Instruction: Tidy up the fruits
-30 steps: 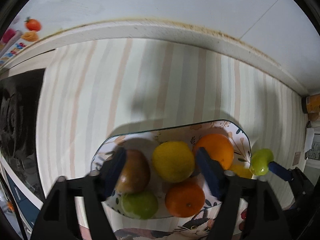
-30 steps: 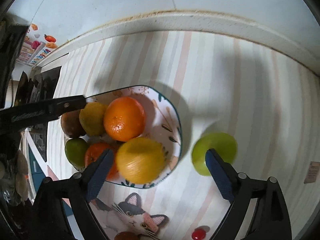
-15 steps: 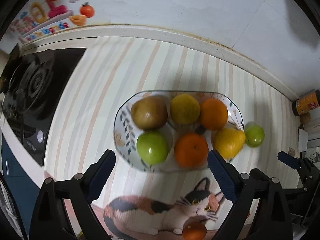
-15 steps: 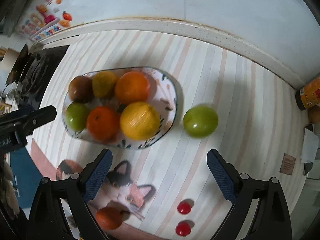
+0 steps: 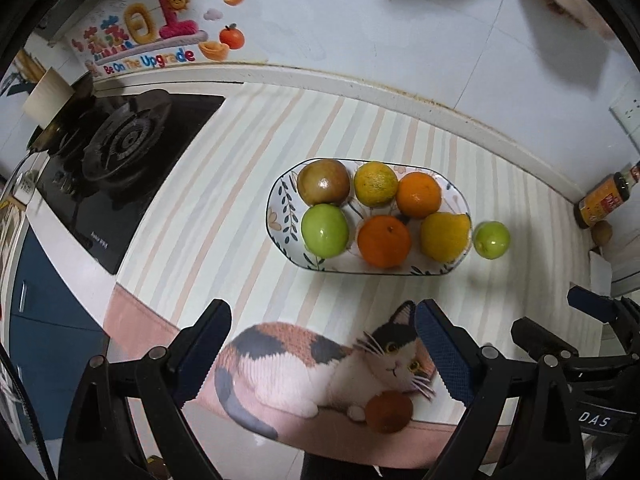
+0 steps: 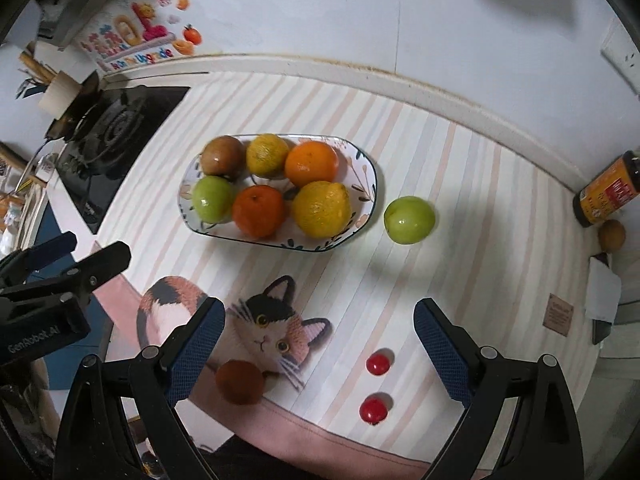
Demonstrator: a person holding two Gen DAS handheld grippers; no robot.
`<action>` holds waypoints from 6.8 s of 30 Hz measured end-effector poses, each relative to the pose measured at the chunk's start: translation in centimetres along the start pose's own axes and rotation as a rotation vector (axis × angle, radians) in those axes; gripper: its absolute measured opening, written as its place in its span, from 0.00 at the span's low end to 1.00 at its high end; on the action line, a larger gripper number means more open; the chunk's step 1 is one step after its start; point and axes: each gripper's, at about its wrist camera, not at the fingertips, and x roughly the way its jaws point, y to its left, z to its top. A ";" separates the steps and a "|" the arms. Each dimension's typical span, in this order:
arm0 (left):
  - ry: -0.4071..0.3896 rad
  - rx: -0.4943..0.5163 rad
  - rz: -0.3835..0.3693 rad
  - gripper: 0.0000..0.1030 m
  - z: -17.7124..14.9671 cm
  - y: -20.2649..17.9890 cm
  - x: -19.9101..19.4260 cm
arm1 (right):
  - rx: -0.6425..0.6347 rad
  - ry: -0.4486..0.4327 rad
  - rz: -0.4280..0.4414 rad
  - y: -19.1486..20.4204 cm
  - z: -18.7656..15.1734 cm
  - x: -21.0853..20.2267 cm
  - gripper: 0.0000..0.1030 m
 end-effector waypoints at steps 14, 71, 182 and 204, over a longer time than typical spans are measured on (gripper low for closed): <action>-0.079 0.010 -0.029 0.91 -2.9 -0.7 -7.3 | -0.033 -0.088 0.048 0.8 -2.9 -8.1 0.95; 0.397 -0.066 -0.118 0.51 -9.6 -5.2 13.7 | 0.158 0.320 0.134 -10.0 0.2 16.1 0.60; 0.012 -0.079 0.023 0.94 -0.5 0.0 0.0 | -0.052 0.006 0.023 -1.6 1.4 0.2 0.93; -0.167 -0.068 -0.017 0.94 -5.9 -2.5 -12.8 | -0.109 -0.175 0.075 -1.0 -4.6 -13.6 0.93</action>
